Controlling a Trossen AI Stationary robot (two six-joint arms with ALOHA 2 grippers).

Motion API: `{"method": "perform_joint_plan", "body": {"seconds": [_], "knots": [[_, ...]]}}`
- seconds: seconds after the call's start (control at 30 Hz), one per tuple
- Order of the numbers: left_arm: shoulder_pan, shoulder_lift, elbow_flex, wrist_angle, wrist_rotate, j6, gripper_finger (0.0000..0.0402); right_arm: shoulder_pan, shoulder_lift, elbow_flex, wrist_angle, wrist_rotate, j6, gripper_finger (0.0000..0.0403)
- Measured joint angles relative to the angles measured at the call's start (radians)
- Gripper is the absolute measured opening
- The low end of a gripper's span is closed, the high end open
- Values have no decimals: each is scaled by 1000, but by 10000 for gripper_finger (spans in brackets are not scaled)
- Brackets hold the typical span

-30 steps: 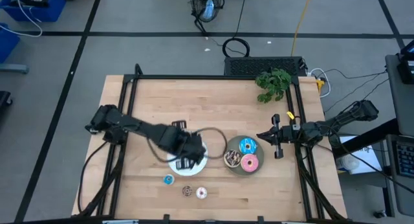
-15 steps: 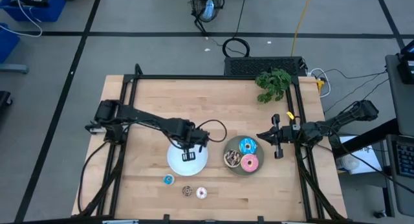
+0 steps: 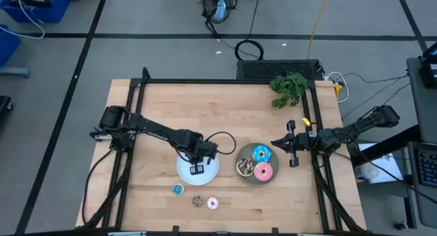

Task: Pick & Place donuts
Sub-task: Put the small orange donut on the white plate, then put the small blue donut on the white plate

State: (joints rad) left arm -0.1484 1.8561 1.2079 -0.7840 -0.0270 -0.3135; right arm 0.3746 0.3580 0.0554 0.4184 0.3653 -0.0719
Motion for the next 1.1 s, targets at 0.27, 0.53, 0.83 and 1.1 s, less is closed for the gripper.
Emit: {"method": "perform_joint_plan", "body": {"seconds": [0.27,0.53,0.83,1.1], "knots": [[-15,0,0,10,-26,-69,173,0,0,0,0,0,0,0],[-22,0,93,-103,-26,-62,233,0,0,0,4,0,-27,0],[-112,0,351,-408,-26,-92,201,0,0,0,3,0,-39,0],[-262,0,545,-604,-26,-230,139,0,0,0,0,0,-23,0]]}}
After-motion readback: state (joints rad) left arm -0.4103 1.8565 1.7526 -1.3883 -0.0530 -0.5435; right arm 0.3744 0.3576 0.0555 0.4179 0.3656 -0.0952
